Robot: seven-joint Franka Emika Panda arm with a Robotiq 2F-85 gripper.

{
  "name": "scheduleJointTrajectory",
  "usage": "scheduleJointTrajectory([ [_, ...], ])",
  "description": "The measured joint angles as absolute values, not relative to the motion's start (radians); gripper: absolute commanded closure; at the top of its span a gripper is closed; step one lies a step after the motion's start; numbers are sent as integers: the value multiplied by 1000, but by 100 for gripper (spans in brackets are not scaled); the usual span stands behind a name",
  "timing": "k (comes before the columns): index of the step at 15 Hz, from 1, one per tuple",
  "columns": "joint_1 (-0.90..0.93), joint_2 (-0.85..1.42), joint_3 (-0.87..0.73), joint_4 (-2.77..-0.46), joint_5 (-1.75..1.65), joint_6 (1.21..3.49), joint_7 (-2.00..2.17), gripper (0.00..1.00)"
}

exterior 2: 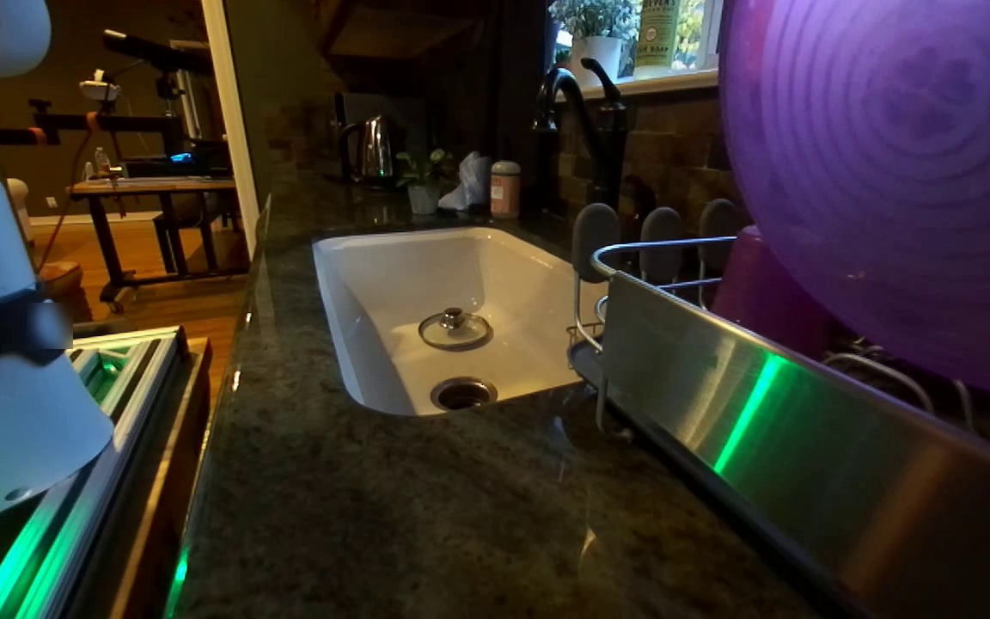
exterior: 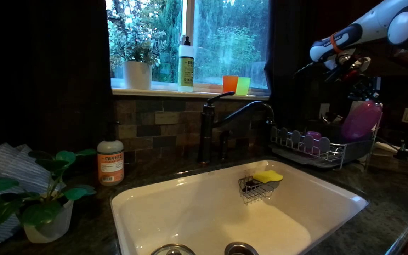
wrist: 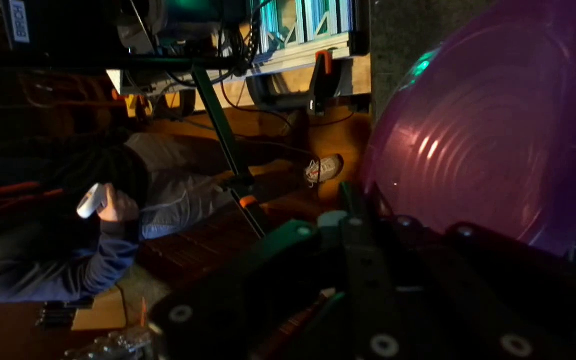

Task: Move the purple plate to the dish rack

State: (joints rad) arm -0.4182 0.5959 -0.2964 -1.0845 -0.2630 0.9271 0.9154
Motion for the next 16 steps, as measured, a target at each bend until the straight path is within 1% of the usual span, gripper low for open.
scheduleJointTrajectory([
  [8, -364, 617, -221, -1099, -398, 999, 624, 99],
  [16, -368, 608, -222, -1178, -387, 1039, 669, 99],
])
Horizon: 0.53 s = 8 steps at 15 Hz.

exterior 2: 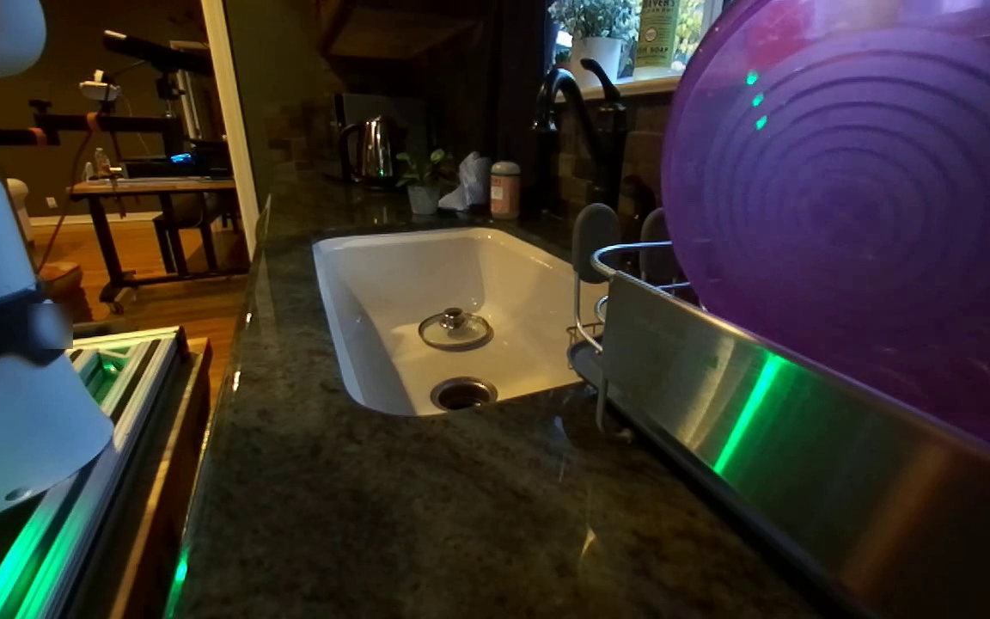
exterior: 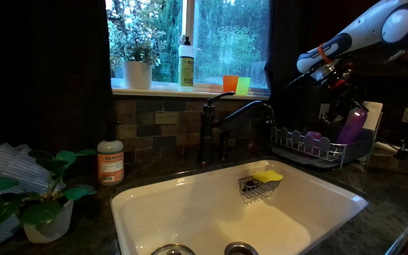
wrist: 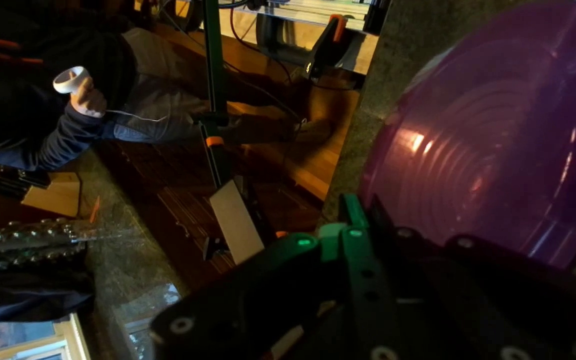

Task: Move the purple plate to the dish rack

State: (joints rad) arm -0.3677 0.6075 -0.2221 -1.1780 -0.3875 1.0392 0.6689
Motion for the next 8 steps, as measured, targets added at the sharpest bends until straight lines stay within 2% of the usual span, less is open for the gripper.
scheduleJointTrajectory([
  [4, -393, 594, -228, -1210, -339, 1096, 737, 97],
  [5, -396, 590, -229, -1217, -332, 1107, 751, 71],
  [6, -399, 586, -229, -1221, -324, 1110, 762, 70],
  [8, -400, 574, -229, -1234, -309, 1117, 784, 57],
])
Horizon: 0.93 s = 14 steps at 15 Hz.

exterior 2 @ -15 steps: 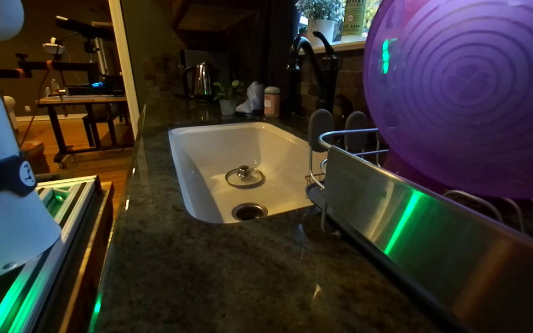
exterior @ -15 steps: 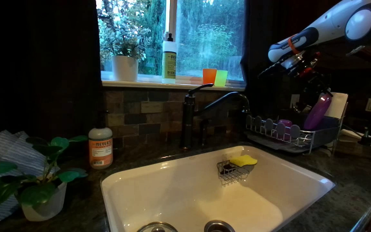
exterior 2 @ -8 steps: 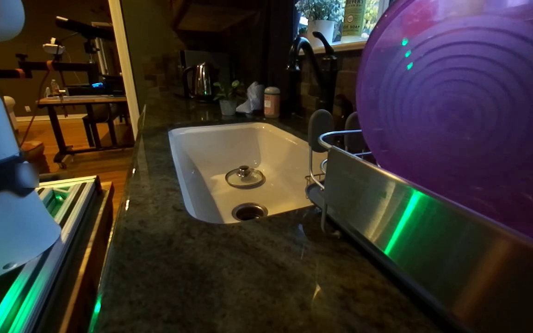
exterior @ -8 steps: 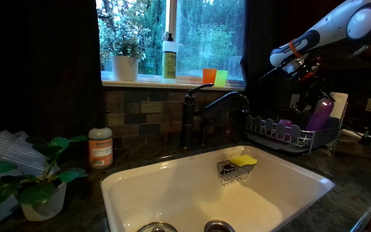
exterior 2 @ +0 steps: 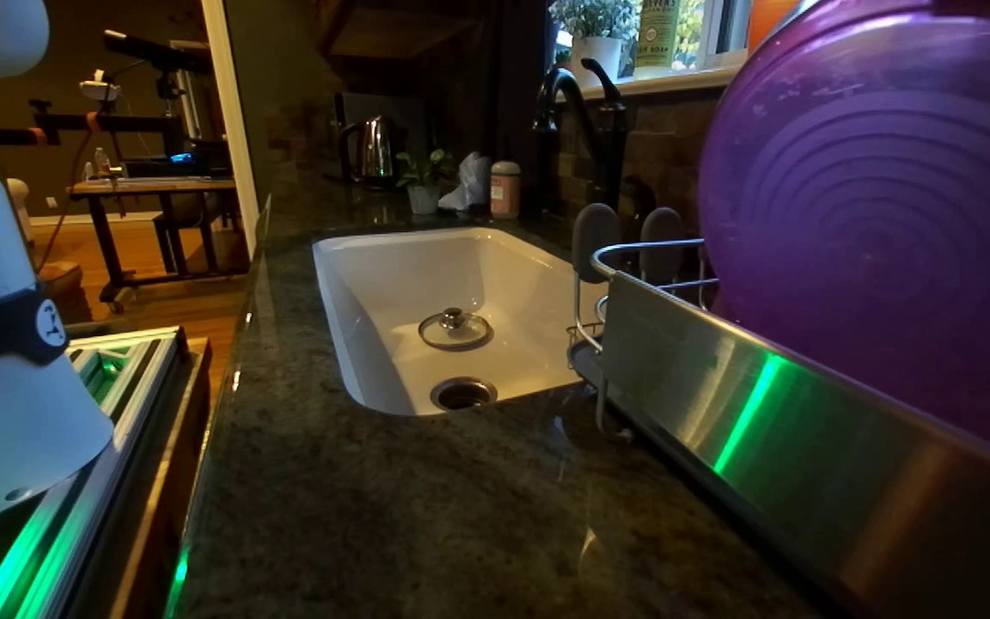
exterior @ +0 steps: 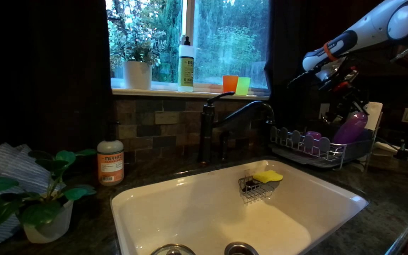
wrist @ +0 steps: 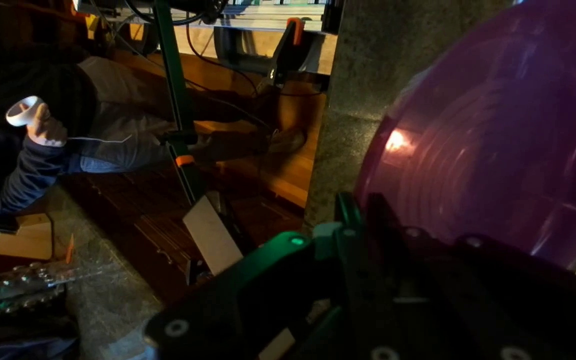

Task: Move the purple plate to the dish rack

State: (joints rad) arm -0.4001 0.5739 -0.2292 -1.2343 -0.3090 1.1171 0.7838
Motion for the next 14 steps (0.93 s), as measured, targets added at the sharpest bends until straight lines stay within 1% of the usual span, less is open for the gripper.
scheduleJointTrajectory([
  [2, -400, 567, -229, -1247, -294, 1119, 799, 41],
  [4, -400, 559, -229, -1258, -288, 1119, 801, 28],
  [7, -382, 536, -258, -1263, -269, 1116, 801, 4],
  [8, -381, 524, -260, -1264, -267, 1116, 801, 1],
  [9, -381, 511, -260, -1267, -265, 1116, 801, 0],
  [14, -380, 425, -260, -1289, -218, 1113, 833, 0],
])
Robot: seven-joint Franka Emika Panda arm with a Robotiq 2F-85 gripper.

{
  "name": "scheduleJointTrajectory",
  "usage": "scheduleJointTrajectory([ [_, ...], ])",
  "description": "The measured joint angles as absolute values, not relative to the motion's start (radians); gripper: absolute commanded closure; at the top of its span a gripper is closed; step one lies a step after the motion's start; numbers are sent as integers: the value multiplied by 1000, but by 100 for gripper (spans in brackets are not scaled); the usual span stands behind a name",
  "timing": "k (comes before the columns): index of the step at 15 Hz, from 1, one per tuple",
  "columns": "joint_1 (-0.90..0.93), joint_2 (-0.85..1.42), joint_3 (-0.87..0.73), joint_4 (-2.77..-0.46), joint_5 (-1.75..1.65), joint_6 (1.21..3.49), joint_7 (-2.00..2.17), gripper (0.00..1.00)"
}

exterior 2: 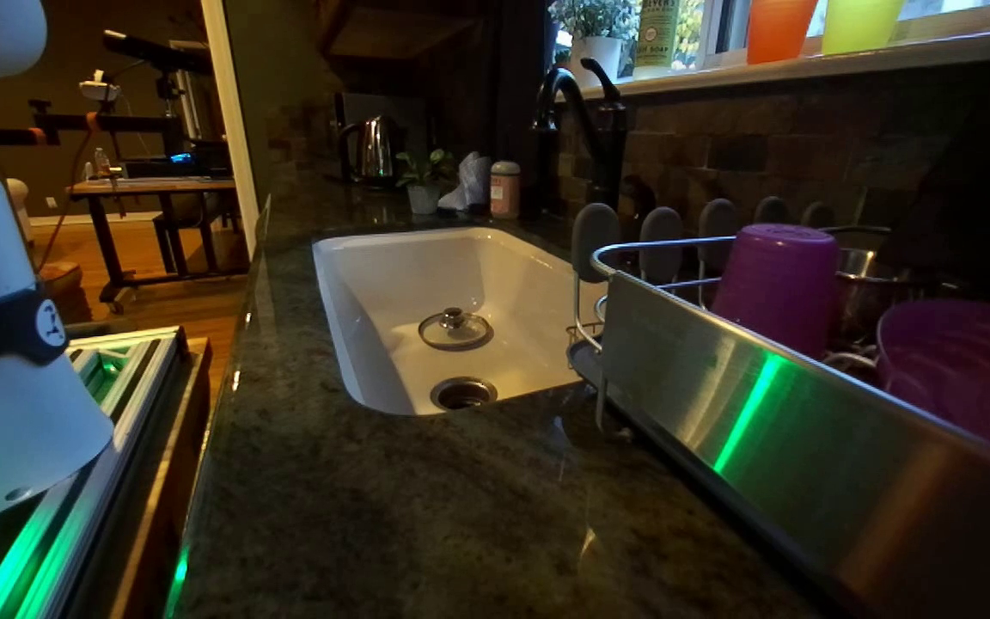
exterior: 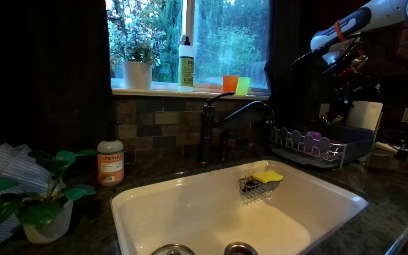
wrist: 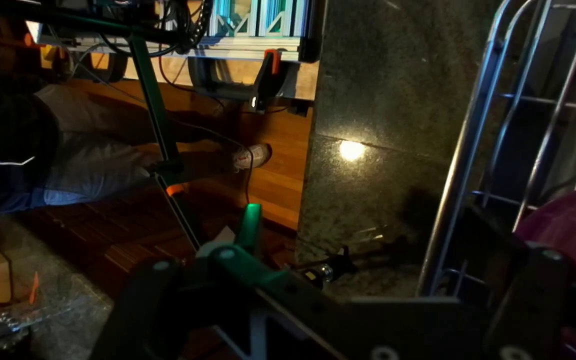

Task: Move the purple plate to the dish rack

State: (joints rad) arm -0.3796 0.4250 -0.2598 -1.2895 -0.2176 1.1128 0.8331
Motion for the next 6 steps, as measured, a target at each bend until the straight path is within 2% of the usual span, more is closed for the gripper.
scheduleJointTrajectory([
  [6, -303, 202, -230, -1450, -162, 1205, 958, 0],
])
